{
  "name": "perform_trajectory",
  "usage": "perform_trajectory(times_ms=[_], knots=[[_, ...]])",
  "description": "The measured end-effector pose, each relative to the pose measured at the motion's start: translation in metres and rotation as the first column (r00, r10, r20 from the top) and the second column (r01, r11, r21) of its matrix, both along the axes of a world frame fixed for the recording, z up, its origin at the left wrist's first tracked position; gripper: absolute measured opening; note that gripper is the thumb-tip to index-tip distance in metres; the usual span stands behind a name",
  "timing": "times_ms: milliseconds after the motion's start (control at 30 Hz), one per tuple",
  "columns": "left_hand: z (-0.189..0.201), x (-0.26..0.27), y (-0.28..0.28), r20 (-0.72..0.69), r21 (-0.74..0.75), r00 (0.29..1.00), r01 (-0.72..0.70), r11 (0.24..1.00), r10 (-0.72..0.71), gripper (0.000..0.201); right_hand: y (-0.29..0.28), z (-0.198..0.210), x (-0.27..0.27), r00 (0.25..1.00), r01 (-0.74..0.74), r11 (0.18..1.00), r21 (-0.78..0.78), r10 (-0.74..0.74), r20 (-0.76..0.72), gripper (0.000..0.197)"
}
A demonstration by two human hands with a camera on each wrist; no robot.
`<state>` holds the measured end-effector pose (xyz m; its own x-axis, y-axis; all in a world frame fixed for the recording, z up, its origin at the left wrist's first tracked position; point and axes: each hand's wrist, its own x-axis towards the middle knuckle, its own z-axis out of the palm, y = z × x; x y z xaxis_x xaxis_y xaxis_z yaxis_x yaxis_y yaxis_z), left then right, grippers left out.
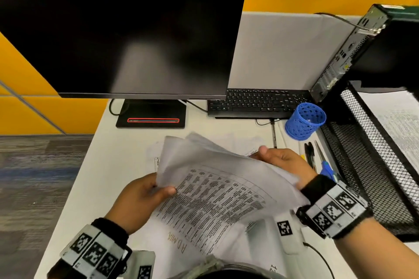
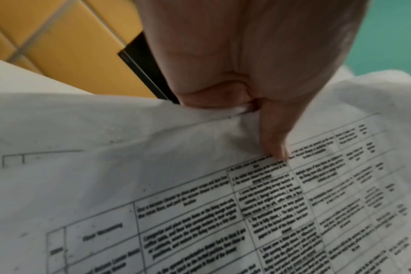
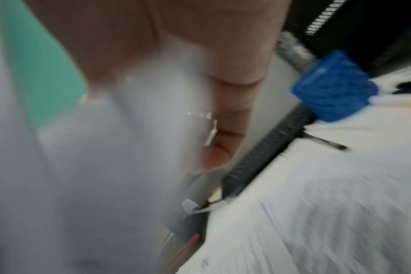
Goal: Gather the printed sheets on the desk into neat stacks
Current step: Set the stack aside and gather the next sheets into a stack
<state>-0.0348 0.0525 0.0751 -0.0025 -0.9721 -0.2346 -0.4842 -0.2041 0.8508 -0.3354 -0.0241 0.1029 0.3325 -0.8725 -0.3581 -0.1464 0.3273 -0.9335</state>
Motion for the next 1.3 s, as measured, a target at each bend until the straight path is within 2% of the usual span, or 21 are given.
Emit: perform_trajectory(times_ms=[33,100,167,233,300,333,400,467,533,633,700,767,833,933,1000,1067,1200,1300], knots=[[0.0,0.003,0.004,-0.041,-0.002,0.997,-0.062,0.998,0.062,0.017,-0.003,-0.007,0.001,0.993,0.116,0.992,0.046,-0.115,-0.018,0.042],[0.002,0.01,0.009,-0.097,-0.015,0.979,-0.18,0.984,0.177,0.029,-0.011,-0.029,0.002,0.946,0.27,0.959,0.082,-0.248,-0.209,0.024],[0.003,0.016,0.013,-0.132,-0.062,0.947,-0.303,0.951,0.293,0.041,-0.01,-0.053,0.007,0.926,0.275,0.935,0.224,-0.195,-0.324,0.02],[0.003,0.024,0.017,-0.218,-0.085,0.874,-0.46,0.884,0.434,0.058,-0.007,-0.078,0.015,0.94,0.275,0.868,0.415,-0.151,-0.306,0.011],[0.001,0.033,0.022,-0.261,-0.062,0.814,-0.55,0.833,0.519,0.073,-0.005,-0.094,0.025,0.933,0.287,0.824,0.488,-0.124,-0.339,0.011],[0.0,0.034,0.024,-0.244,-0.053,0.819,-0.546,0.836,0.519,0.075,-0.007,-0.101,0.032,0.923,0.3,0.819,0.489,-0.121,-0.365,0.017],[-0.009,0.039,0.029,-0.192,-0.027,0.852,-0.501,0.865,0.488,0.064,-0.011,-0.104,0.046,0.872,0.274,0.858,0.434,-0.031,-0.488,0.029],[-0.014,0.037,0.034,-0.131,0.007,0.873,-0.474,0.881,0.471,0.039,-0.013,-0.103,0.058,0.756,0.187,0.91,0.371,0.109,-0.646,0.041],[-0.018,0.038,0.036,-0.14,0.037,0.865,-0.482,0.875,0.483,0.024,-0.014,-0.105,0.066,0.659,0.111,0.934,0.34,0.187,-0.729,0.05],[-0.019,0.037,0.036,-0.205,0.068,0.832,-0.514,0.855,0.516,0.015,-0.015,-0.113,0.07,0.622,0.109,0.95,0.294,0.166,-0.765,0.045],[-0.018,0.038,0.036,-0.26,0.087,0.809,-0.525,0.847,0.528,0.007,-0.012,-0.111,0.072,0.645,0.078,0.966,0.246,0.139,-0.751,0.024],[-0.017,0.039,0.033,-0.309,0.107,0.782,-0.536,0.837,0.541,0.007,-0.008,-0.108,0.069,0.733,0.116,0.978,0.174,0.034,-0.679,0.004],[-0.017,0.041,0.031,-0.343,0.109,0.762,-0.548,0.829,0.549,0.007,-0.007,-0.106,0.06,0.792,0.184,0.974,0.134,-0.066,-0.606,0.013],[-0.018,0.042,0.023,-0.382,0.092,0.744,-0.56,0.823,0.548,0.007,-0.01,-0.099,0.037,0.791,0.242,0.963,0.118,-0.125,-0.599,0.018],[-0.016,0.042,0.015,-0.402,0.07,0.749,-0.548,0.833,0.527,0.011,-0.012,-0.097,0.023,0.808,0.245,0.96,0.134,-0.125,-0.576,0.034],[-0.011,0.038,0.006,-0.414,0.043,0.768,-0.52,0.853,0.489,0.013,-0.012,-0.095,0.012,0.839,0.269,0.953,0.137,-0.161,-0.52,0.04],[0.001,0.027,-0.013,-0.451,0.001,0.787,-0.472,0.882,0.422,0.007,-0.005,-0.083,-0.002,0.915,0.324,0.938,0.122,-0.278,-0.291,0.028],[0.005,0.018,-0.028,-0.492,0.019,0.77,-0.458,0.889,0.407,0.014,0.002,-0.071,-0.004,0.946,0.324,0.935,0.147,-0.317,-0.069,0.029]])
